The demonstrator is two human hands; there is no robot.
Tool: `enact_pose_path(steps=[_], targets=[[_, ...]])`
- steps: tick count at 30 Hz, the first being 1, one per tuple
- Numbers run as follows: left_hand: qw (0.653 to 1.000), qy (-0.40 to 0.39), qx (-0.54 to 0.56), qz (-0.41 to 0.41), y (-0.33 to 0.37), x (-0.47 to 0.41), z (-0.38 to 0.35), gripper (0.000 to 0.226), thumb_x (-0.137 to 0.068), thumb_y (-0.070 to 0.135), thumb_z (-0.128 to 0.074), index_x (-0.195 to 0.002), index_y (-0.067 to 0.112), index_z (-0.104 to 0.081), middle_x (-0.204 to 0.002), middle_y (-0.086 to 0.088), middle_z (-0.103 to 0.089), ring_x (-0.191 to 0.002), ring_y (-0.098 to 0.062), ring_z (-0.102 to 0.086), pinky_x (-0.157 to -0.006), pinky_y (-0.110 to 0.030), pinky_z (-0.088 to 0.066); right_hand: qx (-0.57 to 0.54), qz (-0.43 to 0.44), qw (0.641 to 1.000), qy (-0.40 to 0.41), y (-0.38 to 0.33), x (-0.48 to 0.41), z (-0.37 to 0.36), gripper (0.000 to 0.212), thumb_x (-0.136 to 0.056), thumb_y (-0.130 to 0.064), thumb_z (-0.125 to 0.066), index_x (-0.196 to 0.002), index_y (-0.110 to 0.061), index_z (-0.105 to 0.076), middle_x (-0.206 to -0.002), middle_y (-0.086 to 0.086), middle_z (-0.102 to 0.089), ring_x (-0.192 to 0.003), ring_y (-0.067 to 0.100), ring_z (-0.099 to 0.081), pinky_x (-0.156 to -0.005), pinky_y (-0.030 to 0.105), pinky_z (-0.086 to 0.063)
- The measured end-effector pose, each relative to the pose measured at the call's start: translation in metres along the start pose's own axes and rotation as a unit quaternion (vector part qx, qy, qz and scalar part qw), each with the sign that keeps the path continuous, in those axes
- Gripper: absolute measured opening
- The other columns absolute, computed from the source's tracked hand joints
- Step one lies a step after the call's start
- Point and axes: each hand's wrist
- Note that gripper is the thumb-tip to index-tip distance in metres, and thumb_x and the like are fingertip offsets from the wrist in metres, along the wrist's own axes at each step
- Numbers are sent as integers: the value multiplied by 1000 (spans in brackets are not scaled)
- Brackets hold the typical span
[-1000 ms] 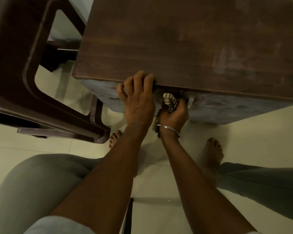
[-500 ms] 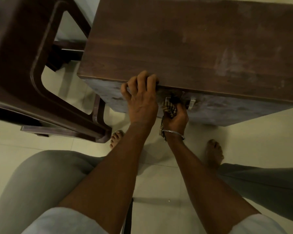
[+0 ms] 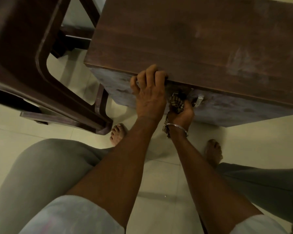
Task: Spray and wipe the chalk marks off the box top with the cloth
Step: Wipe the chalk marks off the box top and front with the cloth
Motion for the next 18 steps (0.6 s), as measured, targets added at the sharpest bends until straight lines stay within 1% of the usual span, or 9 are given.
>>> enact_pose_path(steps=[3, 5, 6, 9, 11, 14, 15, 17, 18], targets=[[1000, 8, 23, 7, 1, 1, -2, 29, -83, 14, -44, -108, 26, -37, -128, 2, -30, -117, -22, -33, -104, -51, -34, 29, 21, 999, 31, -9, 1, 0, 27, -75, -13, -69, -101, -6, -68, -98, 8, -69, -92, 18, -65, -85, 34, -55], [999, 10, 29, 13, 1, 2, -4, 26, -84, 16, -45, -107, 26, -37, -128, 2, -30, -117, -23, -32, -102, -51, -35, 16, 23, 997, 79, -20, 1, -3, 26, -76, -12, -72, -101, -8, -68, -99, 9, -70, -92, 15, -64, -86, 27, -53], [999, 10, 31, 16, 0, 1, -4, 26, -85, 18, -46, -107, 26, -37, -128, 2, -30, -117, -23, -32, -102, -51, -35, 6, 19, 995, 94, -23, -1, -4, 28, -76, -13, -72, -103, -8, -68, -100, 9, -70, -93, 16, -64, -86, 26, -52], [1000, 4, 30, 9, -1, 1, -4, 26, -85, 17, -49, -107, 25, -39, -129, 1, -31, -118, -23, -33, -102, -51, -36, -17, 5, 998, 62, -22, 0, -6, 32, -76, -13, -71, -107, -11, -65, -102, 7, -69, -97, 20, -66, -88, 33, -54], [1000, 6, 21, 6, -2, 1, -3, 27, -84, 14, -52, -107, 25, -41, -129, 1, -32, -118, -22, -33, -101, -50, -37, -4, 16, 999, 34, -16, 2, -4, 29, -76, -10, -71, -105, -12, -66, -100, 6, -69, -95, 18, -66, -86, 32, -55], [1000, 14, 22, 6, -1, 2, -2, 29, -84, 11, -53, -107, 25, -40, -129, 1, -32, -116, -22, -34, -101, -51, -37, 20, -18, 999, -19, -1, -4, 3, 22, -80, -6, -68, -102, -7, -66, -97, 8, -68, -88, 15, -64, -78, 26, -54], [1000, 16, 20, 3, -1, 3, -2, 28, -86, 11, -53, -106, 25, -40, -128, 1, -32, -116, -22, -34, -101, -51, -36, 39, -19, 999, -29, 2, -5, 4, 21, -81, -7, -68, -102, -8, -65, -97, 7, -68, -89, 16, -64, -78, 28, -54], [1000, 18, 19, 0, -2, 2, -3, 28, -87, 12, -54, -106, 25, -38, -129, 1, -31, -115, -22, -35, -101, -50, -36, 63, 12, 998, -19, 4, -7, 3, 22, -79, -12, -69, -101, -12, -67, -98, 4, -69, -93, 17, -66, -82, 36, -56], [1000, 18, 21, 1, -3, 2, -3, 30, -87, 12, -56, -106, 25, -38, -129, 1, -31, -115, -22, -35, -101, -50, -35, 63, 18, 998, -7, 1, -6, 2, 22, -78, -14, -69, -100, -12, -68, -98, 5, -70, -93, 18, -66, -82, 38, -56]])
Point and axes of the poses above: each hand's wrist, its own x-axis away from the middle knuckle, its own z-axis out of the back of the hand, y = z × x
